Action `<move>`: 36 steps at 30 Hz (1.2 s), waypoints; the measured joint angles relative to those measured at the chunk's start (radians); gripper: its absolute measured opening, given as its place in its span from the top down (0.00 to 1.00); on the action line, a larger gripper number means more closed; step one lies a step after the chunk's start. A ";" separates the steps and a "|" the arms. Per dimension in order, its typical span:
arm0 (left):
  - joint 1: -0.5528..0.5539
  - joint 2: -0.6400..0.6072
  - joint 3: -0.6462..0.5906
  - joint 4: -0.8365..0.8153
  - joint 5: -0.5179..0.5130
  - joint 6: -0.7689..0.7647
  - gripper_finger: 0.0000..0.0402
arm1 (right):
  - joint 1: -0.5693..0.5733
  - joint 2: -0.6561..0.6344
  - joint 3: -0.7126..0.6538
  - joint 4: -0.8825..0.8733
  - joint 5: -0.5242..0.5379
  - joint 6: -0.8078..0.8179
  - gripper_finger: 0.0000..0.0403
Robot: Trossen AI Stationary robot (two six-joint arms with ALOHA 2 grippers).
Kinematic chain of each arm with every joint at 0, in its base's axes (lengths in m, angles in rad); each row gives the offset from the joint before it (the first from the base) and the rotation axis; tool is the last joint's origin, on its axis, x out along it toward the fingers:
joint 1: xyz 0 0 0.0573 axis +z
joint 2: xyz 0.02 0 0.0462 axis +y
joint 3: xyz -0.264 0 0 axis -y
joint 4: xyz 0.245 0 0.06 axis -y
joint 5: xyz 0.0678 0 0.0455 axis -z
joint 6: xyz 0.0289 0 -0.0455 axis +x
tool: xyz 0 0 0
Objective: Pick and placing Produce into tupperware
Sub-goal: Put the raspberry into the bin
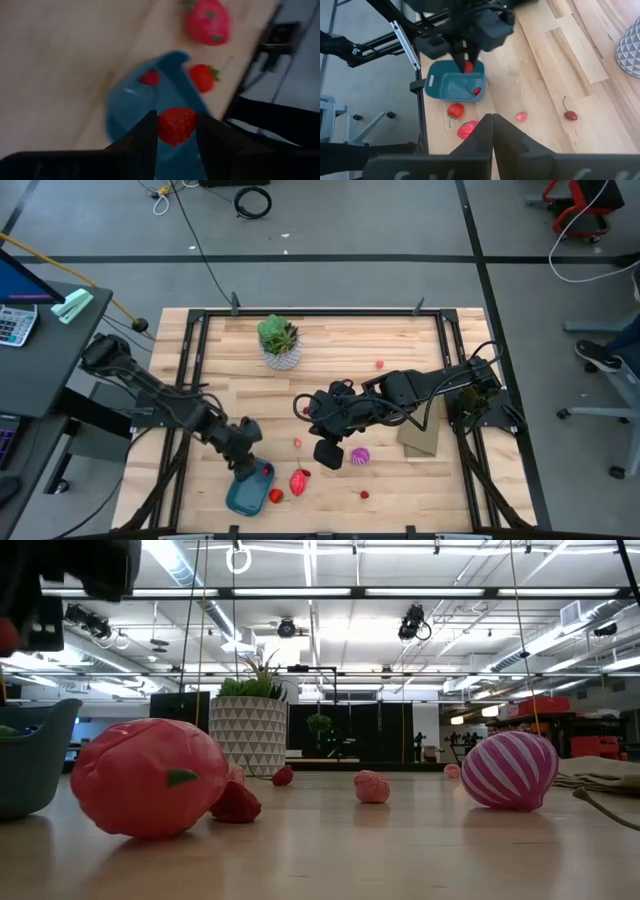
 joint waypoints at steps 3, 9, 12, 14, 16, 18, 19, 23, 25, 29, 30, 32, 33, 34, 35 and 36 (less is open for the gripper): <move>-0.028 0.000 0.030 0.002 -0.036 -0.005 0.69 | 0.000 0.000 0.000 0.000 0.000 -0.002 0.96; -0.072 0.031 0.032 -0.064 -0.082 -0.070 0.70 | 0.000 0.000 0.000 0.000 0.000 -0.002 0.96; -0.094 0.071 0.031 -0.073 -0.082 -0.087 0.69 | 0.000 0.000 0.000 0.000 0.000 -0.001 0.96; -0.106 0.103 0.031 -0.065 -0.082 -0.082 0.69 | 0.000 0.000 0.000 0.000 0.000 -0.002 0.96; -0.118 0.139 0.031 -0.043 -0.083 -0.078 0.69 | 0.000 0.000 0.000 0.000 0.000 -0.007 0.96; -0.130 0.172 0.031 -0.020 -0.083 -0.077 0.69 | 0.000 0.000 0.000 0.000 0.000 -0.007 0.96; -0.135 0.188 0.031 -0.004 -0.083 -0.075 0.69 | 0.000 0.000 0.000 0.000 0.000 -0.007 0.96; -0.147 0.241 0.031 0.019 -0.083 -0.074 0.69 | 0.000 0.000 0.000 0.000 0.000 -0.008 0.96; -0.146 0.264 0.031 0.011 -0.082 -0.073 0.67 | 0.000 0.000 0.000 0.000 0.000 -0.008 0.96; -0.146 0.290 0.031 0.012 -0.083 -0.072 0.65 | 0.000 0.000 0.000 0.000 0.000 -0.008 0.96; -0.146 0.291 0.031 0.012 -0.083 -0.072 0.65 | 0.000 0.000 0.000 0.000 0.000 -0.008 0.96; -0.144 0.291 0.031 0.017 -0.083 -0.072 0.64 | 0.000 0.000 0.000 0.000 0.000 -0.008 0.96; -0.142 0.291 0.031 0.016 -0.081 -0.072 0.64 | 0.000 0.000 0.000 0.000 0.000 -0.008 0.96; -0.140 0.291 0.031 0.014 -0.081 -0.072 0.63 | 0.000 0.000 0.000 0.000 0.000 -0.008 0.96; -0.139 0.291 0.031 0.015 -0.082 -0.072 0.62 | 0.000 0.000 0.000 0.000 0.000 -0.008 0.96; -0.138 0.291 0.031 0.016 -0.083 -0.073 0.61 | 0.000 0.000 0.000 0.000 0.000 -0.008 0.96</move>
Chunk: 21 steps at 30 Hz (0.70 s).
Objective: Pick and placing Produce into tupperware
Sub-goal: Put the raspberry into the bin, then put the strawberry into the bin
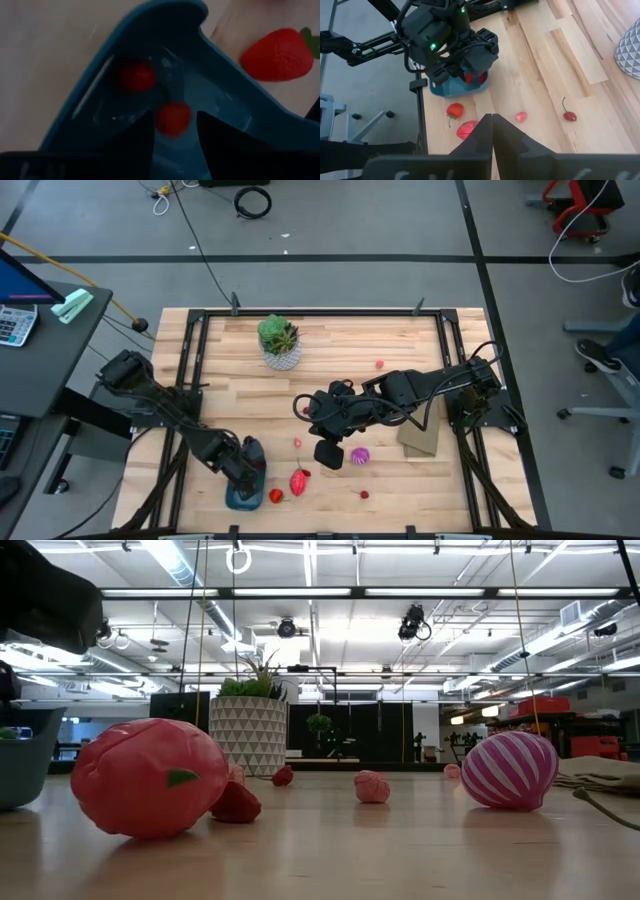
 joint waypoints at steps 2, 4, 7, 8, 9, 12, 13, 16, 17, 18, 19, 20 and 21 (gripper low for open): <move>0.000 0.000 0.000 0.000 0.000 0.000 0.60 | 0.000 0.000 0.000 0.000 -0.013 0.000 0.95; -0.001 0.000 0.000 0.003 0.000 0.000 0.58 | 0.000 0.000 0.000 0.000 -0.021 0.000 0.92; 0.000 -0.001 0.000 0.007 0.003 -0.009 0.55 | 0.001 0.001 0.000 0.000 -0.050 0.001 0.87; 0.002 -0.001 0.000 0.009 0.008 -0.011 0.54 | 0.001 0.005 0.001 0.000 -0.063 0.002 0.84; 0.006 -0.002 0.000 0.012 0.018 -0.011 0.53 | 0.003 0.008 0.002 0.000 -0.077 0.005 0.82; 0.026 -0.010 0.000 0.019 0.060 -0.011 0.52 | 0.013 0.030 0.001 0.005 -0.101 0.006 0.75; 0.034 -0.017 0.000 0.024 0.069 -0.011 0.52 | 0.021 0.039 -0.002 0.003 -0.104 0.006 0.73; 0.063 -0.037 0.021 0.023 0.075 -0.009 0.53 | 0.038 0.091 -0.003 0.014 -0.111 0.005 0.67; 0.073 -0.048 0.032 0.020 0.074 0.000 0.54 | 0.045 0.111 -0.003 0.016 -0.109 0.001 0.65; 0.083 -0.056 0.048 0.020 0.075 0.015 0.54 | 0.053 0.131 -0.003 0.017 -0.105 -0.008 0.63; 0.093 -0.063 0.064 0.025 0.075 0.031 0.55 | 0.061 0.155 -0.003 0.022 -0.093 -0.020 0.62; 0.102 -0.071 0.076 0.022 0.073 0.049 0.55 | 0.068 0.178 -0.003 0.030 -0.084 -0.032 0.60; 0.113 -0.077 0.089 0.006 0.073 0.070 0.56 | 0.076 0.201 -0.003 0.034 -0.072 -0.049 0.59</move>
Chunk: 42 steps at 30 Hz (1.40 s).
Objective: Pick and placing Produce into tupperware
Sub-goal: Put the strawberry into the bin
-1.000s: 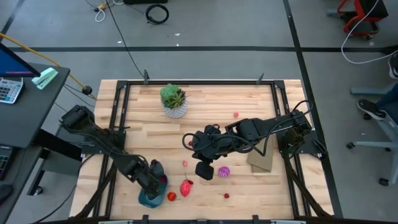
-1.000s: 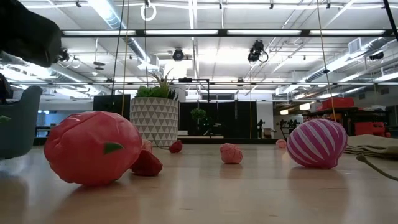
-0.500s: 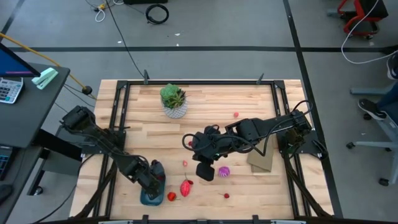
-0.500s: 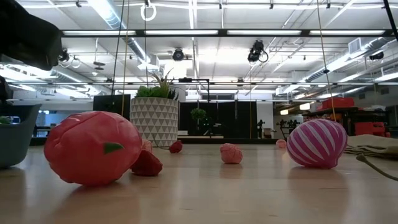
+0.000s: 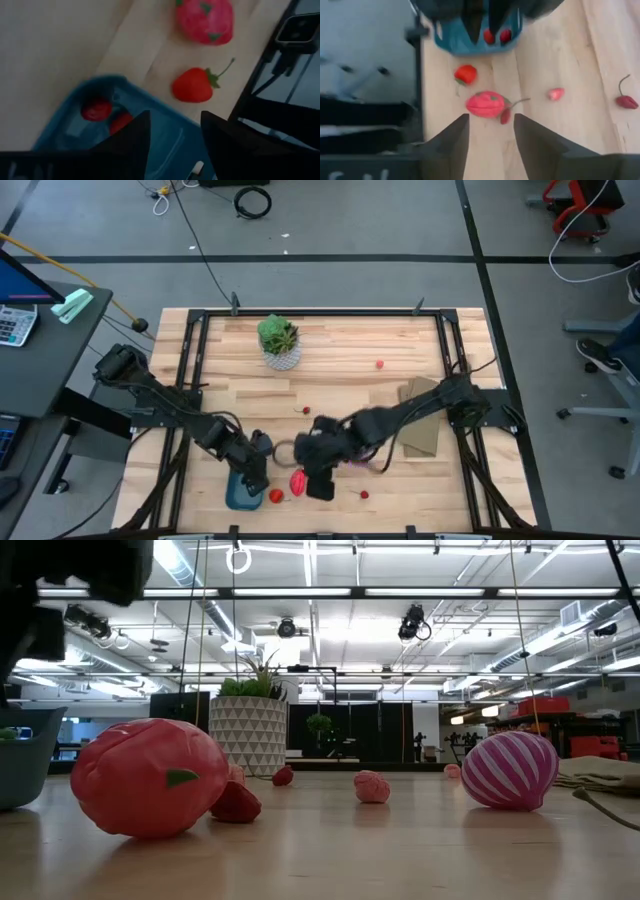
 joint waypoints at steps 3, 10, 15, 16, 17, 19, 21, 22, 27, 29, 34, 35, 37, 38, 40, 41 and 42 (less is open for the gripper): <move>0.029 0.001 0.047 -0.035 -0.001 0.069 0.57 | 0.015 0.068 -0.002 0.020 0.005 -0.033 0.57; 0.095 0.001 0.128 -0.214 -0.001 0.157 0.56 | 0.063 0.183 -0.002 0.220 -0.040 -0.091 0.58; 0.132 0.001 0.187 -0.292 -0.049 0.202 0.57 | 0.088 0.214 -0.002 0.325 -0.070 -0.179 0.59; 0.139 0.001 0.196 -0.293 -0.060 0.209 0.57 | 0.086 0.214 -0.001 0.325 -0.065 -0.194 0.59; 0.146 0.001 0.204 -0.293 -0.067 0.214 0.57 | 0.085 0.214 -0.001 0.322 -0.062 -0.209 0.59; 0.159 0.001 0.218 -0.293 -0.084 0.219 0.57 | 0.081 0.214 -0.001 0.322 -0.059 -0.219 0.59; 0.168 0.001 0.230 -0.294 -0.091 0.219 0.57 | 0.078 0.214 -0.001 0.333 -0.062 -0.219 0.58; 0.171 0.001 0.235 -0.295 -0.094 0.220 0.57 | 0.078 0.214 -0.001 0.346 -0.064 -0.219 0.58; 0.174 0.001 0.261 -0.337 -0.093 0.215 0.59 | 0.079 0.214 -0.013 0.378 -0.071 -0.215 0.58; 0.171 0.001 0.277 -0.360 -0.093 0.209 0.60 | 0.081 0.214 -0.028 0.373 -0.071 -0.215 0.58; 0.171 0.002 0.349 -0.461 -0.096 0.207 0.63 | 0.082 0.214 -0.119 0.427 -0.072 -0.211 0.58; 0.171 0.002 0.372 -0.482 -0.100 0.209 0.64 | 0.081 0.214 -0.143 0.444 -0.072 -0.201 0.58; 0.170 0.002 0.419 -0.539 -0.122 0.218 0.65 | 0.076 0.216 -0.187 0.496 -0.074 -0.177 0.58; 0.170 0.002 0.445 -0.572 -0.138 0.225 0.66 | 0.074 0.216 -0.207 0.530 -0.074 -0.162 0.58; 0.171 0.002 0.497 -0.624 -0.174 0.234 0.67 | 0.068 0.216 -0.238 0.582 -0.073 -0.156 0.58; 0.171 0.002 0.524 -0.654 -0.194 0.234 0.68 | 0.068 0.216 -0.252 0.601 -0.072 -0.159 0.58; 0.171 0.002 0.551 -0.684 -0.214 0.234 0.69 | 0.068 0.216 -0.264 0.622 -0.070 -0.170 0.58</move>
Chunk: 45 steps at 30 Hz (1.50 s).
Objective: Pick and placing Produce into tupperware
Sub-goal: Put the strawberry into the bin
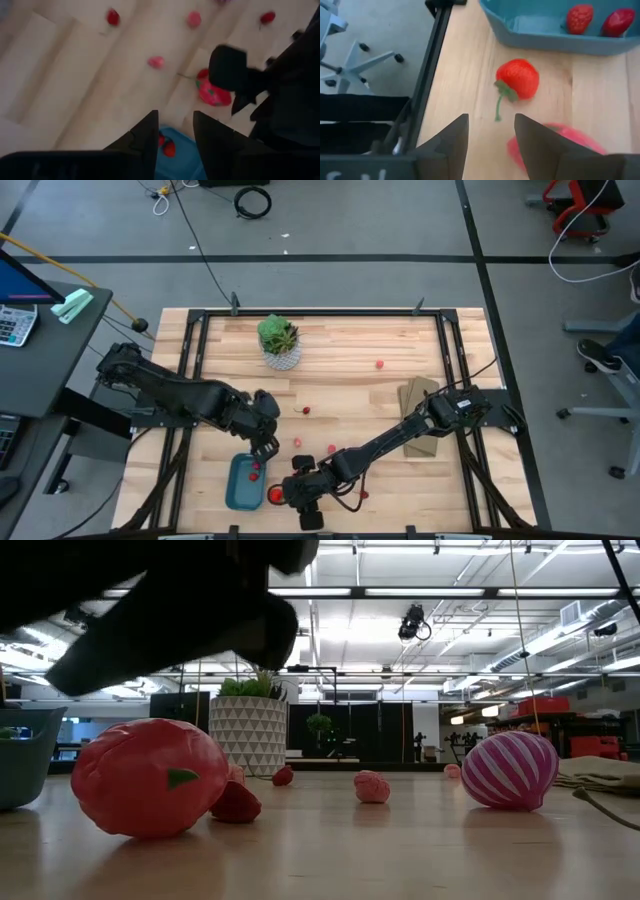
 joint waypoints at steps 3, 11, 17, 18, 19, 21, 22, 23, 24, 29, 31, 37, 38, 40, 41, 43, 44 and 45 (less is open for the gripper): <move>0.000 0.000 0.075 -0.055 -0.055 0.001 0.70 | 0.003 0.000 -0.018 0.040 0.001 -0.061 0.58; 0.000 -0.001 0.213 -0.106 -0.150 0.028 0.71 | 0.001 0.000 -0.024 0.067 0.033 -0.153 0.58; 0.004 -0.001 0.252 -0.105 -0.185 0.056 0.72 | -0.005 0.018 -0.024 0.122 0.035 -0.150 0.58; 0.004 -0.001 0.252 -0.104 -0.188 0.060 0.72 | -0.005 0.030 -0.023 0.140 0.033 -0.150 0.58; 0.004 -0.001 0.253 -0.104 -0.189 0.068 0.72 | -0.005 0.040 -0.023 0.150 0.029 -0.149 0.58; 0.004 -0.001 0.253 -0.106 -0.189 0.077 0.72 | -0.002 0.060 -0.024 0.139 0.025 -0.142 0.58; 0.004 -0.001 0.253 -0.106 -0.189 0.079 0.72 | 0.000 0.067 -0.024 0.142 0.027 -0.137 0.58; 0.004 -0.001 0.253 -0.108 -0.189 0.080 0.72 | 0.002 0.070 -0.024 0.139 0.035 -0.133 0.58; 0.004 -0.001 0.253 -0.110 -0.189 0.080 0.72 | 0.004 0.071 -0.024 0.143 0.043 -0.131 0.58; 0.004 -0.001 0.253 -0.118 -0.190 0.088 0.73 | 0.007 0.071 -0.024 0.148 0.058 -0.135 0.58; 0.004 -0.001 0.253 -0.119 -0.189 0.090 0.72 | 0.006 0.071 -0.024 0.150 0.061 -0.132 0.58; 0.004 -0.001 0.253 -0.120 -0.190 0.092 0.72 | 0.001 0.071 -0.024 0.150 0.062 -0.111 0.59; 0.004 -0.001 0.253 -0.120 -0.190 0.092 0.72 | 0.000 0.071 -0.024 0.150 0.061 -0.111 0.59; 0.004 -0.001 0.253 -0.121 -0.189 0.092 0.72 | -0.001 0.072 -0.024 0.149 0.061 -0.111 0.60; 0.004 -0.001 0.253 -0.121 -0.190 0.091 0.73 | -0.001 0.071 -0.024 0.150 0.061 -0.111 0.61; 0.004 -0.001 0.253 -0.121 -0.189 0.092 0.73 | -0.001 0.071 -0.024 0.150 0.061 -0.111 0.61; 0.004 -0.001 0.253 -0.121 -0.190 0.096 0.73 | -0.001 0.071 -0.024 0.150 0.061 -0.111 0.62; 0.004 -0.001 0.253 -0.121 -0.190 0.103 0.73 | -0.001 0.072 -0.024 0.150 0.061 -0.111 0.62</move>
